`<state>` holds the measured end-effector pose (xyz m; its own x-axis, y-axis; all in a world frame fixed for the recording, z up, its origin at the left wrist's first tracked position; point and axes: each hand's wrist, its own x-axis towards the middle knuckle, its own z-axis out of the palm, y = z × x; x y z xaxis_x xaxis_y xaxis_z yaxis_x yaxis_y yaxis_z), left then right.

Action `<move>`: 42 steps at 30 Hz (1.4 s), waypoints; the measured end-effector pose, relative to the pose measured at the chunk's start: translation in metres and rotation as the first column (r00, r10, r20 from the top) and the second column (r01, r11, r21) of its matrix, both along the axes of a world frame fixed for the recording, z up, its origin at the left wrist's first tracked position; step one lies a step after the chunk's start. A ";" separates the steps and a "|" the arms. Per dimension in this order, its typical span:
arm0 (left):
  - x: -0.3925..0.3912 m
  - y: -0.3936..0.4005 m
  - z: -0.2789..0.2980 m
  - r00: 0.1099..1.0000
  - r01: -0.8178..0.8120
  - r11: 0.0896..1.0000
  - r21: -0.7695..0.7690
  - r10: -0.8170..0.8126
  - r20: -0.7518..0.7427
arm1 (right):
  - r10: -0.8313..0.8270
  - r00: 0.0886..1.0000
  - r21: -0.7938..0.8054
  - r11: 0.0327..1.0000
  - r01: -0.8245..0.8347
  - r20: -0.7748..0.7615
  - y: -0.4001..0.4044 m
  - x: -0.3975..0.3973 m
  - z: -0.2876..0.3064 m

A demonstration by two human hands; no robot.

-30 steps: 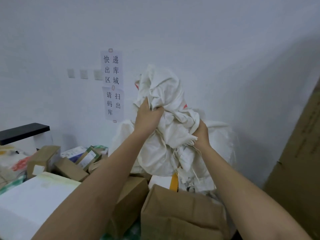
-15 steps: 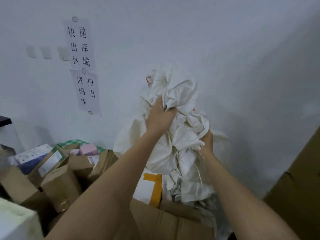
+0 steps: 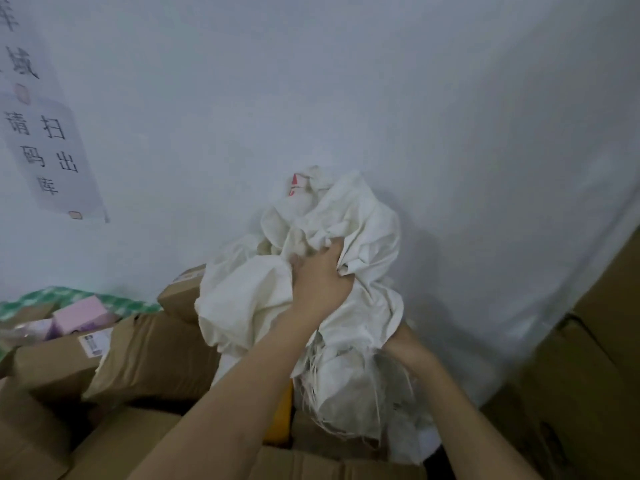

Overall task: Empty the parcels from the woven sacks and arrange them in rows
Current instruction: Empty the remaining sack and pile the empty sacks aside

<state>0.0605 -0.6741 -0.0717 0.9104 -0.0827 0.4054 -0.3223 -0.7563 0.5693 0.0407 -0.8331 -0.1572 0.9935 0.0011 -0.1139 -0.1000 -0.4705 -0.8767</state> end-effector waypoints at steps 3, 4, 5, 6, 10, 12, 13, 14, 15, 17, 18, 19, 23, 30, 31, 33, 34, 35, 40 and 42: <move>0.006 -0.004 -0.008 0.999 0.001 0.995 0.096 -0.005 0.046 | -0.055 0.998 -0.101 0.993 0.056 0.012 -0.014 -0.013 0.009; 0.006 -0.006 -0.010 0.999 0.004 0.993 0.121 -0.010 0.048 | -0.046 0.999 -0.206 0.977 0.050 0.027 -0.021 -0.016 0.013; 0.008 -0.006 -0.013 0.999 0.009 0.989 0.146 -0.015 0.043 | -0.013 0.999 -0.315 0.949 0.029 0.053 -0.026 -0.019 0.018; 0.009 -0.007 -0.017 0.999 0.019 0.985 0.169 -0.026 0.037 | 0.035 0.994 -0.449 0.894 0.013 0.099 -0.028 -0.024 0.027; 0.008 -0.008 -0.020 0.997 0.071 0.987 0.144 -0.072 -0.001 | 0.311 0.816 -0.789 0.557 0.259 0.488 -0.018 -0.008 0.049; 0.002 -0.006 -0.016 0.990 0.131 0.978 0.162 -0.120 -0.071 | 0.399 0.719 -0.792 0.501 0.348 0.569 -0.013 0.007 0.051; 0.000 -0.004 -0.014 0.979 0.174 0.968 0.180 -0.151 -0.137 | 0.447 0.683 -0.795 0.500 0.345 0.577 -0.012 0.016 0.052; -0.003 -0.001 -0.014 0.965 0.208 0.962 0.179 -0.172 -0.195 | 0.485 0.673 -0.809 0.496 0.314 0.559 -0.009 0.021 0.053; -0.005 0.001 -0.013 0.953 0.234 0.954 0.186 -0.188 -0.239 | 0.506 0.662 -0.812 0.503 0.295 0.553 -0.010 0.027 0.053; -0.014 0.006 -0.014 0.946 0.261 0.933 0.247 -0.197 -0.256 | 0.508 0.669 -0.807 0.537 0.246 0.542 -0.010 0.029 0.053; -0.020 0.008 -0.014 0.950 0.263 0.913 0.312 -0.188 -0.249 | 0.489 0.698 -0.805 0.551 0.217 0.523 -0.010 0.027 0.054; -0.027 0.009 -0.015 0.968 0.229 0.887 0.402 -0.162 -0.192 | 0.465 0.724 -0.795 0.577 0.188 0.509 -0.011 0.023 0.057; -0.054 0.028 -0.022 0.926 -0.124 0.815 0.567 -0.111 0.362 | 0.337 0.831 -0.772 0.614 0.161 0.442 -0.015 0.001 0.071; -0.045 0.055 -0.026 0.978 -0.176 0.983 0.045 0.180 -0.107 | 0.225 0.938 -0.700 0.713 0.026 0.264 -0.022 -0.009 0.065; -0.042 0.052 -0.025 0.977 -0.087 0.990 -0.112 0.063 -0.202 | 0.210 0.951 -0.652 0.758 -0.013 0.226 -0.022 -0.010 0.060; -0.036 0.044 -0.027 0.962 0.037 0.957 -0.288 -0.113 -0.250 | 0.167 0.965 -0.566 0.824 -0.024 0.202 -0.024 -0.013 0.050; -0.034 0.038 -0.030 0.949 0.081 0.949 -0.306 -0.167 -0.266 | 0.138 0.970 -0.542 0.841 -0.008 0.201 -0.026 -0.016 0.045; -0.031 0.032 -0.032 0.935 0.117 0.951 -0.288 -0.203 -0.291 | 0.114 0.974 -0.520 0.854 0.004 0.195 -0.028 -0.017 0.040; -0.016 -0.004 -0.053 0.908 0.281 0.944 0.173 -0.204 -0.365 | -0.046 0.998 -0.580 0.814 0.019 -0.032 -0.036 -0.019 0.015; -0.009 -0.014 -0.069 0.900 0.316 0.896 0.313 -0.179 -0.397 | -0.060 0.998 -0.653 0.756 0.045 -0.001 -0.034 -0.018 0.010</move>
<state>0.0517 -0.6881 -0.1411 0.9148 -0.4022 -0.0375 -0.3587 -0.8515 0.3823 0.0228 -0.8675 -0.1470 0.9873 -0.1327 -0.0875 -0.1554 -0.9213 -0.3564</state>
